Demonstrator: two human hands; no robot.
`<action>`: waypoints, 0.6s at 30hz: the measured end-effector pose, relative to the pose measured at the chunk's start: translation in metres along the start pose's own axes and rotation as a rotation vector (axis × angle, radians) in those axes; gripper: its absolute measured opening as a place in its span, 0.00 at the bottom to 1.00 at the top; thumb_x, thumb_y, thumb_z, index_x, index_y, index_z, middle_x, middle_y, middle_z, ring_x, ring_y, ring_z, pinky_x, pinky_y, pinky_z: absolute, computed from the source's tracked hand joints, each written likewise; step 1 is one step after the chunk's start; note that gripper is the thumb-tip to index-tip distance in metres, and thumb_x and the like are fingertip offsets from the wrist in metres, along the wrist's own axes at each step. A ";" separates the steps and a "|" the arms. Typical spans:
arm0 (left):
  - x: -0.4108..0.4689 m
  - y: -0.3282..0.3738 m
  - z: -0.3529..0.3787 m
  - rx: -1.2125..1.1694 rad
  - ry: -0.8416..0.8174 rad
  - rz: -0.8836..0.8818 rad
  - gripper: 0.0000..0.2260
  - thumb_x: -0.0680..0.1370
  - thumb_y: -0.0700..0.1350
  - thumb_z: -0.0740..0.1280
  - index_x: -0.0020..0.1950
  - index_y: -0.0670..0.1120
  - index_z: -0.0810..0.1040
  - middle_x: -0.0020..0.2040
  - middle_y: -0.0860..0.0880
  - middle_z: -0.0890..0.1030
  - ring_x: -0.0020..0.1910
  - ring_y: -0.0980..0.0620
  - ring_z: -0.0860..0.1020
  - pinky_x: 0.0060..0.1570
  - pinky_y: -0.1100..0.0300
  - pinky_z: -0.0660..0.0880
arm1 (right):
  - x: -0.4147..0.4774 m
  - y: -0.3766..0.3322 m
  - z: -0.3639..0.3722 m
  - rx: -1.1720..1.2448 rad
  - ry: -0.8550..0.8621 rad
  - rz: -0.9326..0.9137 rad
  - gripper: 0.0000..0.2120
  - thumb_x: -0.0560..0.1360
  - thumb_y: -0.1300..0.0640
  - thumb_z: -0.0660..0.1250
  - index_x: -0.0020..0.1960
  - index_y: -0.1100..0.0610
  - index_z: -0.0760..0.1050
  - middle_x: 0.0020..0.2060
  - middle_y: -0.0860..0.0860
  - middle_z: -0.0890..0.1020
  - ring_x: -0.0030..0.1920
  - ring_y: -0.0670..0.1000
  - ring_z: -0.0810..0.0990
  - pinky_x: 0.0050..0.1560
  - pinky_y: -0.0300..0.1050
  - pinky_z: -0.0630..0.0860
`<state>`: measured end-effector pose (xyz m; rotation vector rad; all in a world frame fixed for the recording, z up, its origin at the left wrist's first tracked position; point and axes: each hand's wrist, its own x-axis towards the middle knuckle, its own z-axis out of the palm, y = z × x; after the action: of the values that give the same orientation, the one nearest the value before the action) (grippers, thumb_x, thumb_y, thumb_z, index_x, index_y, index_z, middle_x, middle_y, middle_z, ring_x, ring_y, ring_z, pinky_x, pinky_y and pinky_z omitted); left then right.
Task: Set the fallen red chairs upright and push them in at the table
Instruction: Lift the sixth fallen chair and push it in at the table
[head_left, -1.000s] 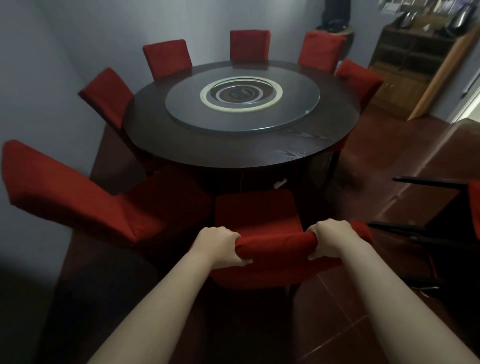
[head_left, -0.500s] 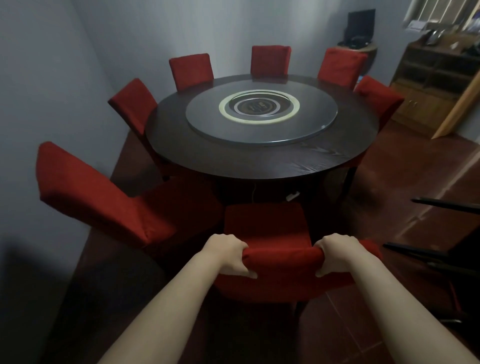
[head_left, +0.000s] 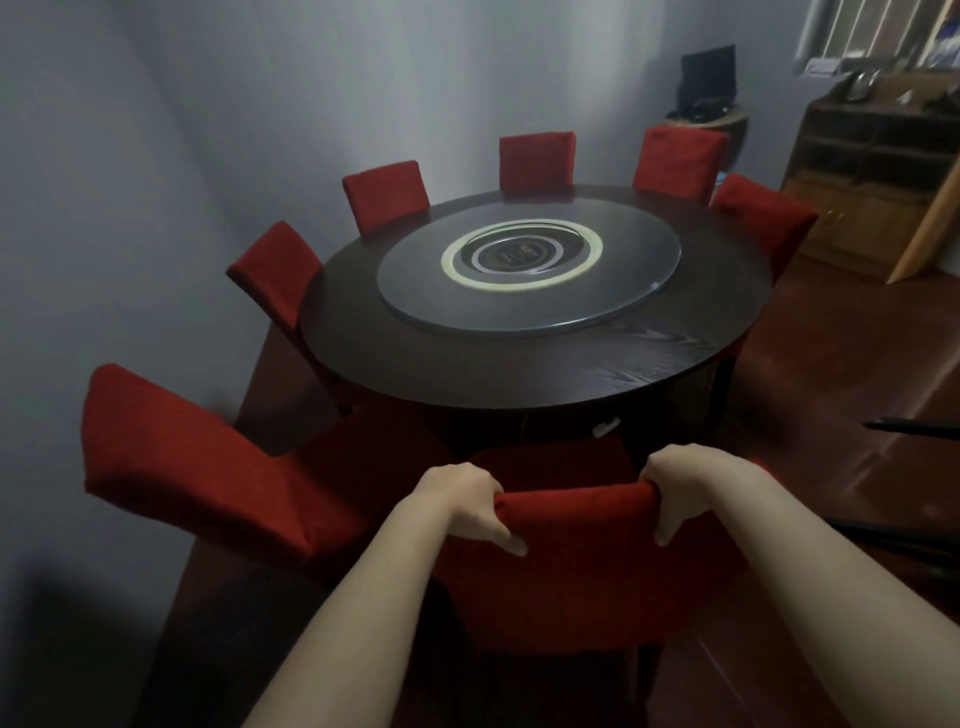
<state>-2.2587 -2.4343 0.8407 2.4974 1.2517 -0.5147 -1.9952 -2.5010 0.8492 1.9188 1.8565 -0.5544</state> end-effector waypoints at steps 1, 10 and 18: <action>0.005 -0.003 -0.007 -0.014 0.006 -0.006 0.27 0.59 0.74 0.69 0.47 0.56 0.80 0.41 0.57 0.81 0.40 0.56 0.79 0.37 0.60 0.75 | 0.005 0.002 -0.008 0.003 0.006 0.000 0.26 0.58 0.40 0.79 0.54 0.44 0.80 0.46 0.44 0.81 0.42 0.47 0.76 0.47 0.42 0.77; 0.068 -0.036 -0.076 -0.073 0.118 -0.046 0.28 0.53 0.77 0.67 0.40 0.57 0.79 0.37 0.60 0.80 0.38 0.59 0.78 0.35 0.61 0.71 | 0.062 0.029 -0.087 0.032 0.082 -0.043 0.26 0.58 0.41 0.80 0.53 0.46 0.80 0.47 0.47 0.81 0.43 0.49 0.76 0.43 0.41 0.72; 0.135 -0.065 -0.140 -0.075 0.219 -0.063 0.28 0.52 0.79 0.65 0.40 0.61 0.78 0.37 0.62 0.79 0.38 0.63 0.76 0.34 0.61 0.68 | 0.117 0.058 -0.150 0.141 0.248 -0.067 0.24 0.59 0.43 0.78 0.53 0.44 0.78 0.47 0.45 0.79 0.53 0.51 0.79 0.48 0.44 0.74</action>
<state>-2.2112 -2.2434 0.8991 2.5113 1.4049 -0.2072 -1.9331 -2.3227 0.9114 2.1048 2.0921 -0.4987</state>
